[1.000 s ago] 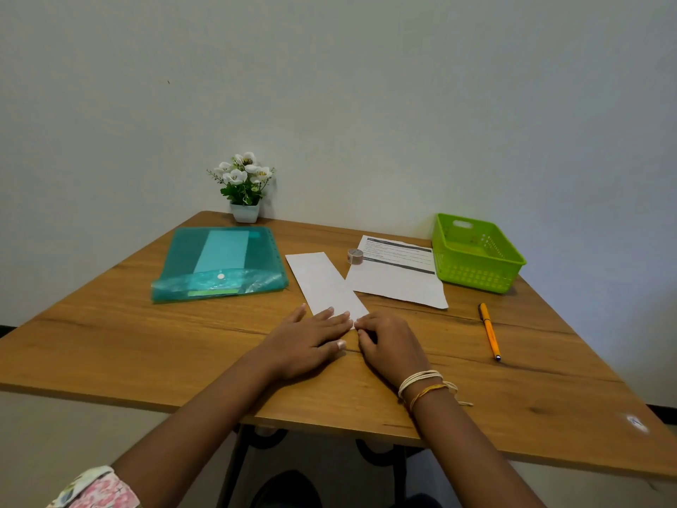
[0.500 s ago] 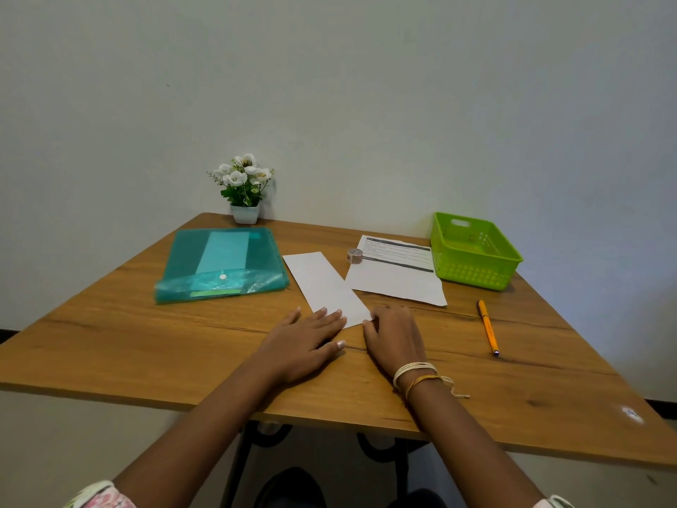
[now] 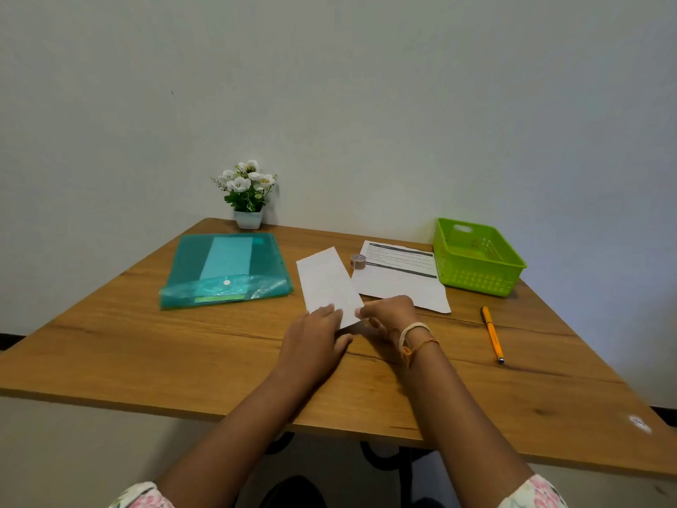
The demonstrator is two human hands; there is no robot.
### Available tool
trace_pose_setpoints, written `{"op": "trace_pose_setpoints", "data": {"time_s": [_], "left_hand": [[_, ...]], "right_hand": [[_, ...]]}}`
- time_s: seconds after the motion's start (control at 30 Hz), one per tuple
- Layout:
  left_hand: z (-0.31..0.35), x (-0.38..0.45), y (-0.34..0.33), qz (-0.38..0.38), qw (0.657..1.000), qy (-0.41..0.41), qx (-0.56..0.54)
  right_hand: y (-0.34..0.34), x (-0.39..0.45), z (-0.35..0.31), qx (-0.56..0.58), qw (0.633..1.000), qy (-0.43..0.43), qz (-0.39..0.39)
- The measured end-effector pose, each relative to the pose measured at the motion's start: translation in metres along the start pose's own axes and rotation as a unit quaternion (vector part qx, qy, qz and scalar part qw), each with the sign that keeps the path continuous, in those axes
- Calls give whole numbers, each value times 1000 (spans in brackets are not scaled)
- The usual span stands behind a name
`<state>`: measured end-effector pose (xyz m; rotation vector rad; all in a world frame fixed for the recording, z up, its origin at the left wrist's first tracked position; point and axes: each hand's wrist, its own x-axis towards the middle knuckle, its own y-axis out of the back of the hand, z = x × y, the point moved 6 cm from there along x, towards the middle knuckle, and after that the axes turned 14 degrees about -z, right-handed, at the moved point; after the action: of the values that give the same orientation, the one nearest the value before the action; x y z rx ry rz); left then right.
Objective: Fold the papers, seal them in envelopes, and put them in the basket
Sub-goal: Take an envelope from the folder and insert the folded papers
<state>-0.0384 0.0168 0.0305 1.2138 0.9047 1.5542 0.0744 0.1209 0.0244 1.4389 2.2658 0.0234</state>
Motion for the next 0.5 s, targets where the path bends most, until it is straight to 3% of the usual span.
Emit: {"op": "trace_pose_setpoints", "data": {"time_s": [0.07, 0.17, 0.33, 0.5], "left_hand": [[-4, 0, -4, -4, 1000, 18, -23], [-7, -4, -1, 12, 997, 57, -46], [-14, -21, 24, 137, 981, 53, -128], [-34, -27, 43, 232, 921, 95, -297]], "right_hand": [[-9, -14, -1, 102, 993, 24, -48], [-20, -26, -4, 127, 983, 96, -95], [-36, -30, -3, 215, 952, 142, -162], [-26, -28, 4, 249, 948, 156, -121]]}}
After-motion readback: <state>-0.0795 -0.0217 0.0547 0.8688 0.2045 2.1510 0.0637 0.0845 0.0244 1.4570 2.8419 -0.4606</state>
